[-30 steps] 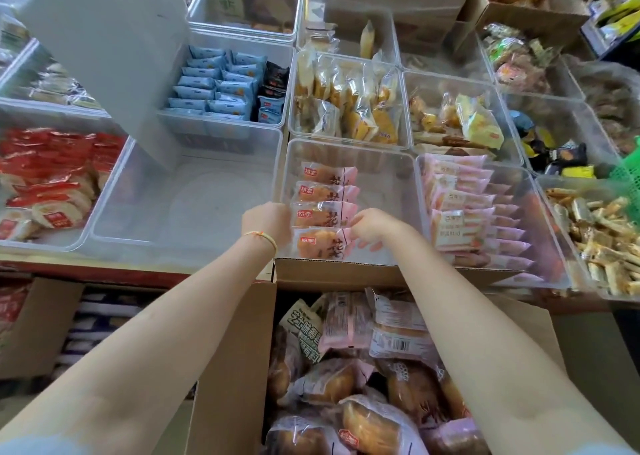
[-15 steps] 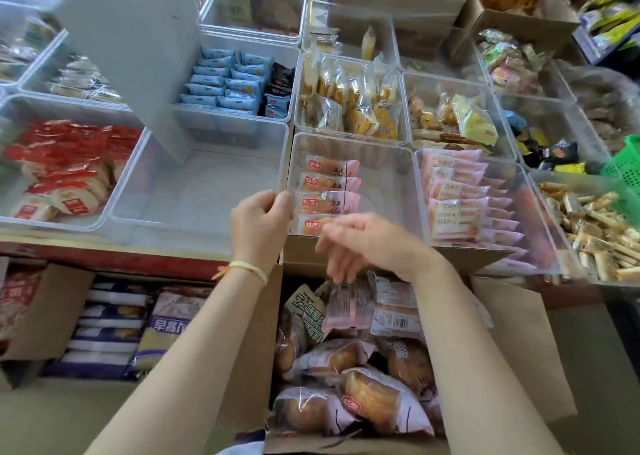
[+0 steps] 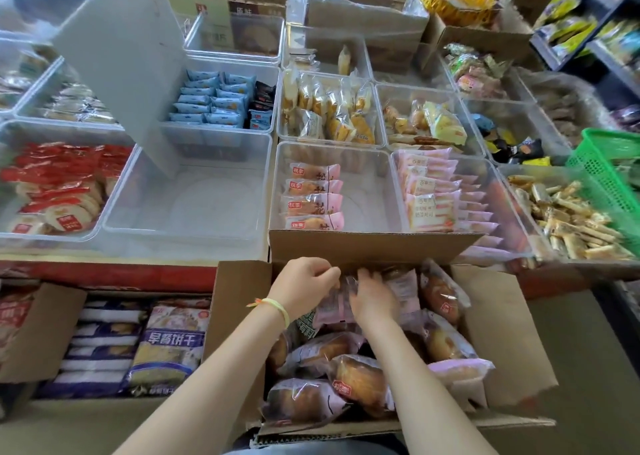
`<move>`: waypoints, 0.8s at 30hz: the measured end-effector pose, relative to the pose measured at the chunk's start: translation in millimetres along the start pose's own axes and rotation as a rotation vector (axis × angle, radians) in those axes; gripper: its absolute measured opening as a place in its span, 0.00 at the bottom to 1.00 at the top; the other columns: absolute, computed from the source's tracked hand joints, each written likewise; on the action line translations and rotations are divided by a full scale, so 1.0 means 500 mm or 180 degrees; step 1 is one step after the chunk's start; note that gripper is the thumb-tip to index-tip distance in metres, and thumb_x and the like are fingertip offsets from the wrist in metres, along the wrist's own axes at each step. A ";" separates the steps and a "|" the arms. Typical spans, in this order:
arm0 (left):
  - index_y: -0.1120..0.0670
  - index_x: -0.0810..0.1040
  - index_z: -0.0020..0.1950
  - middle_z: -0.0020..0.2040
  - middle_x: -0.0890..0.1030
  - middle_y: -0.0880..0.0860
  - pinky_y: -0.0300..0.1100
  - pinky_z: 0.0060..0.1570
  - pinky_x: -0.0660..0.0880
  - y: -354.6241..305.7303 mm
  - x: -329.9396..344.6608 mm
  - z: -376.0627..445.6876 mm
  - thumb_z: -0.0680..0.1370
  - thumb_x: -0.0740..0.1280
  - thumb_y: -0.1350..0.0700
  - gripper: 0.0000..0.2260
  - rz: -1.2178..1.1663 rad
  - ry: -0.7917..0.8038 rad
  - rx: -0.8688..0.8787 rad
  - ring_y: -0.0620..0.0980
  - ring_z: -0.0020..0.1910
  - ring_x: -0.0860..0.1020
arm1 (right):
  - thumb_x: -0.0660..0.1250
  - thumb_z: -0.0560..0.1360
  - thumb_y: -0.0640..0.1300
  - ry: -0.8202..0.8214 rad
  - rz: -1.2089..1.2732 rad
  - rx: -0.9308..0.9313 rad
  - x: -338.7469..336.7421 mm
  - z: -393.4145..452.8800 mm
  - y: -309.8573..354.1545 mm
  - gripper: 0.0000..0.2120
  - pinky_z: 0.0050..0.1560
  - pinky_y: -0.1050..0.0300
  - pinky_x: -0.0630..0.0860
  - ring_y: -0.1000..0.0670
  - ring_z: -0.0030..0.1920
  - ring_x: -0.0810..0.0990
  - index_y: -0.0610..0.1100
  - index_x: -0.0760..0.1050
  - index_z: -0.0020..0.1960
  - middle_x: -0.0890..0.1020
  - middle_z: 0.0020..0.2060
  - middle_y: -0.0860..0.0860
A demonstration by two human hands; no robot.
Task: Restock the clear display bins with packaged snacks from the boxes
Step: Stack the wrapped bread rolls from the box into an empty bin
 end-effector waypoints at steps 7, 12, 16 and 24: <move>0.54 0.83 0.40 0.33 0.81 0.50 0.37 0.33 0.75 0.014 -0.015 0.007 0.79 0.64 0.53 0.11 -0.0212 0.0040 -0.0306 0.46 0.29 0.78 | 0.64 0.76 0.40 -0.0187 0.0674 -0.0360 -0.078 -0.028 -0.007 0.10 0.45 0.57 0.72 0.46 0.50 0.82 0.49 0.83 0.46 0.85 0.46 0.51; 0.48 0.79 0.58 0.55 0.82 0.47 0.50 0.61 0.76 0.014 -0.038 0.022 0.81 0.62 0.44 0.13 -0.0729 0.0067 -0.0549 0.48 0.56 0.78 | 0.72 0.76 0.39 0.0226 0.2856 -0.0939 -0.217 -0.075 -0.050 0.05 0.45 0.66 0.74 0.56 0.45 0.82 0.46 0.86 0.44 0.86 0.42 0.53; 0.45 0.78 0.60 0.58 0.82 0.47 0.52 0.67 0.72 -0.030 -0.071 0.005 0.77 0.65 0.37 0.17 -0.1432 0.0618 -0.0396 0.47 0.60 0.79 | 0.67 0.76 0.41 0.0970 0.4944 -0.1252 -0.306 -0.118 -0.050 0.06 0.52 0.55 0.78 0.48 0.48 0.82 0.41 0.82 0.45 0.85 0.46 0.43; 0.61 0.73 0.68 0.62 0.78 0.67 0.53 0.58 0.78 -0.118 -0.114 -0.023 0.71 0.76 0.49 0.30 -0.3028 0.1309 0.0418 0.63 0.58 0.79 | 0.58 0.84 0.45 0.0068 0.5540 -0.1130 -0.365 -0.121 0.008 0.14 0.45 0.57 0.81 0.54 0.46 0.84 0.44 0.81 0.52 0.85 0.50 0.47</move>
Point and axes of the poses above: each hand's wrist, its own z-axis towards the middle knuckle, its own x-axis out of the palm, y = z × x, the point moved 1 cm from there along z, towards the middle knuckle
